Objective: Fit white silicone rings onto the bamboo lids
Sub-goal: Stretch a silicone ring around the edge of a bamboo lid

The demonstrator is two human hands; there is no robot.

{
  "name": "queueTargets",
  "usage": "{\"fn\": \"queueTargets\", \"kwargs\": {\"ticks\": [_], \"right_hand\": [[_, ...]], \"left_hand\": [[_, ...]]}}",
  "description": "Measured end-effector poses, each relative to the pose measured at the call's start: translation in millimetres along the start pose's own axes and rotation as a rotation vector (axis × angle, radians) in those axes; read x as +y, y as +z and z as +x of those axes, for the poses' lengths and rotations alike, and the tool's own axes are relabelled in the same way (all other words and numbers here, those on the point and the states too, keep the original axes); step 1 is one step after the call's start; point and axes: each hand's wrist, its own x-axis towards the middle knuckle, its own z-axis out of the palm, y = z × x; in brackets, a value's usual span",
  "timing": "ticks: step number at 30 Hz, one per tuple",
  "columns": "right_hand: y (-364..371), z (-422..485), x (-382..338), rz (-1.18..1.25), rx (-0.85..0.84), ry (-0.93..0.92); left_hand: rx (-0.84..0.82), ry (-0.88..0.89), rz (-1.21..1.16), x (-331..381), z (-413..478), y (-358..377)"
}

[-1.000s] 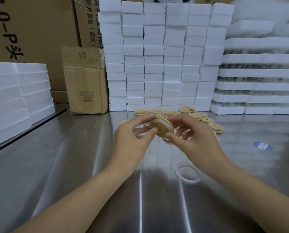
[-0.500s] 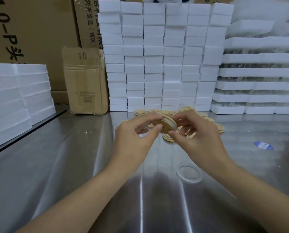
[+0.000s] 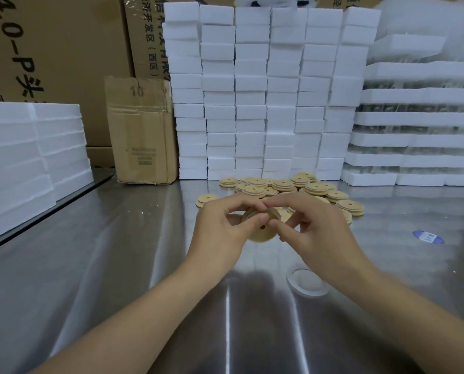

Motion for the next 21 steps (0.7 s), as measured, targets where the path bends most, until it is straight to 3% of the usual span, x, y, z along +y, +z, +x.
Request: {"fn": "queueTargets", "kwargs": {"ticks": [7,21], "right_hand": [[-0.7,1.9,1.3,0.017,-0.025,0.031],[-19.4,10.0,13.3,-0.089,-0.397,0.115]], "left_hand": [[0.013,-0.036,0.015,-2.5,0.2,-1.1],[-0.095,-0.118,0.124,-12.3,-2.6,-4.9]]}}
